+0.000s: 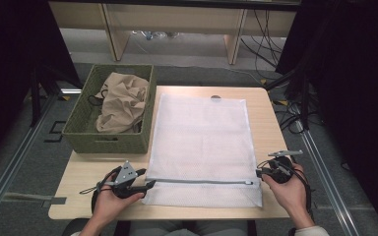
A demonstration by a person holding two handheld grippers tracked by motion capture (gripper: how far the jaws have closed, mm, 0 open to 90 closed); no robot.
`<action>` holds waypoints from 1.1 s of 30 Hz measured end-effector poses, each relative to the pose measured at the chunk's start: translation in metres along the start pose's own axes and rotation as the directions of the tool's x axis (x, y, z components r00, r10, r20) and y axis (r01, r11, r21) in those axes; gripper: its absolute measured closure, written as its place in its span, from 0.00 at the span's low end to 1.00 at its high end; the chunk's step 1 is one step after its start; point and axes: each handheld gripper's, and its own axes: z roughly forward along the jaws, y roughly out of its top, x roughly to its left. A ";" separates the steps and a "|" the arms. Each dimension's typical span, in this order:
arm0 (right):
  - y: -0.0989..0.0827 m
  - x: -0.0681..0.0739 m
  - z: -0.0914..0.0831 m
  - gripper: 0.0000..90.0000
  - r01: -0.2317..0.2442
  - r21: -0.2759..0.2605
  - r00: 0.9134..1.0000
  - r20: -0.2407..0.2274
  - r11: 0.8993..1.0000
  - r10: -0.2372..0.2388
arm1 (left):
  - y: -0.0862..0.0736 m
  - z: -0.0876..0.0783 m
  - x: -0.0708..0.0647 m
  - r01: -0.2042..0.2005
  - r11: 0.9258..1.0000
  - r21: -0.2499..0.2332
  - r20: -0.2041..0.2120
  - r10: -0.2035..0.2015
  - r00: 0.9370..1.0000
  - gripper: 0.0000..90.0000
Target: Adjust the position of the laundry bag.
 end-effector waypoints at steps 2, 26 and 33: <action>0.000 0.000 0.000 0.81 0.003 0.006 1.000 0.007 1.000 -0.003 | 0.000 0.000 0.000 0.016 1.000 -0.014 -0.008 -0.016 1.000 0.49; 0.021 0.008 0.033 1.00 0.096 0.109 0.995 0.012 0.989 -0.098 | 0.006 0.015 -0.015 -0.031 0.983 0.180 0.043 0.024 0.999 0.90; 0.031 0.004 0.047 1.00 0.084 0.169 0.995 0.036 0.982 -0.091 | 0.008 0.017 -0.017 -0.030 0.979 0.200 0.050 0.020 0.999 0.91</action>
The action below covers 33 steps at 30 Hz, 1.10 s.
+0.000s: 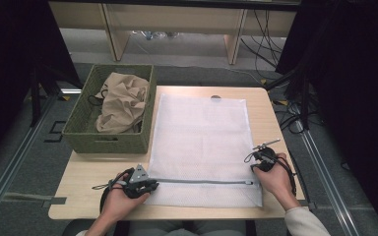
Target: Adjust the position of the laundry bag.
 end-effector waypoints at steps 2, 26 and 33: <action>0.002 -0.002 0.001 1.00 -0.003 -0.002 1.000 -0.002 1.000 0.003 | 0.001 0.001 0.002 -0.009 1.000 -0.002 0.002 0.009 1.000 0.91; 0.014 -0.008 -0.010 0.96 -0.031 -0.087 0.999 0.018 0.996 0.032 | 0.008 0.005 0.009 0.013 0.998 -0.061 -0.033 -0.015 0.999 0.86; -0.010 -0.004 -0.032 0.90 -0.109 -0.123 0.994 0.007 0.986 0.111 | 0.003 -0.001 0.018 0.038 0.990 -0.134 -0.073 -0.048 0.996 0.73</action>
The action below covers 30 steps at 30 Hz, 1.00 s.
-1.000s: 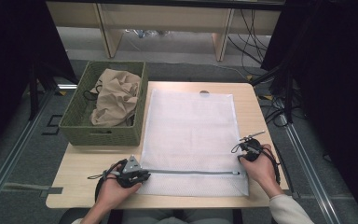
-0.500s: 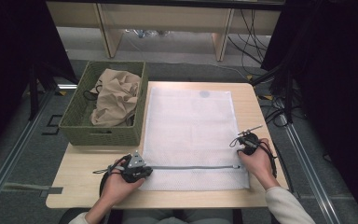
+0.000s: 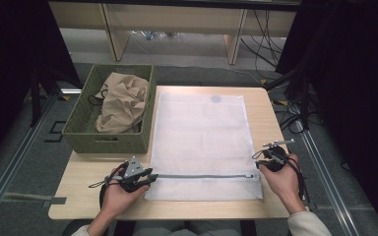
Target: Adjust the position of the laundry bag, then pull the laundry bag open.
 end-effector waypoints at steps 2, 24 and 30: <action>-0.003 -0.001 0.000 0.89 0.001 0.012 1.000 -0.014 1.000 -0.001 | 0.001 0.000 0.001 -0.018 1.000 0.005 -0.011 0.018 1.000 0.68; 0.005 -0.012 -0.004 0.81 -0.069 0.156 0.996 -0.037 0.985 0.076 | 0.000 0.001 -0.003 0.052 0.998 -0.045 -0.018 -0.053 0.998 0.55; 0.009 -0.014 0.002 0.78 -0.047 0.215 0.998 -0.040 0.975 0.056 | -0.001 0.001 -0.004 0.027 0.999 -0.042 -0.013 -0.028 1.000 0.54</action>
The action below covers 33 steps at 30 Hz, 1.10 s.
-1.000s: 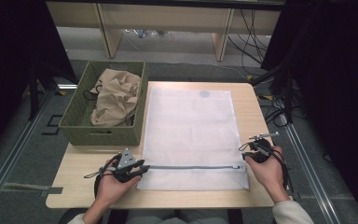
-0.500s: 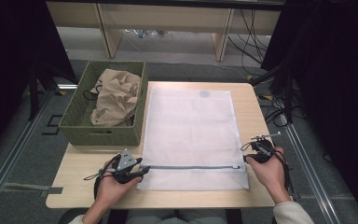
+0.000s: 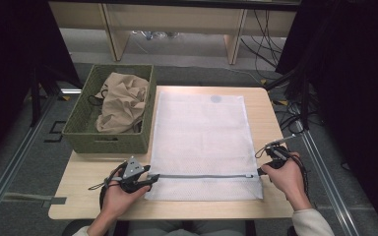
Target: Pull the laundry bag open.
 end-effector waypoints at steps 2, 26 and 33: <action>0.001 0.001 0.001 0.78 -0.013 0.015 1.000 0.017 1.000 0.012 | -0.001 0.001 -0.002 0.014 1.000 0.003 -0.001 -0.014 1.000 0.54; 0.011 0.007 0.025 0.84 -0.106 0.187 0.994 0.021 0.977 0.104 | 0.000 0.001 -0.001 -0.039 0.999 0.016 -0.006 0.039 0.999 0.54; 0.013 0.017 0.024 0.94 -0.158 0.222 0.987 0.026 0.962 0.156 | -0.001 0.001 -0.002 -0.010 1.000 -0.008 -0.013 0.010 1.000 0.54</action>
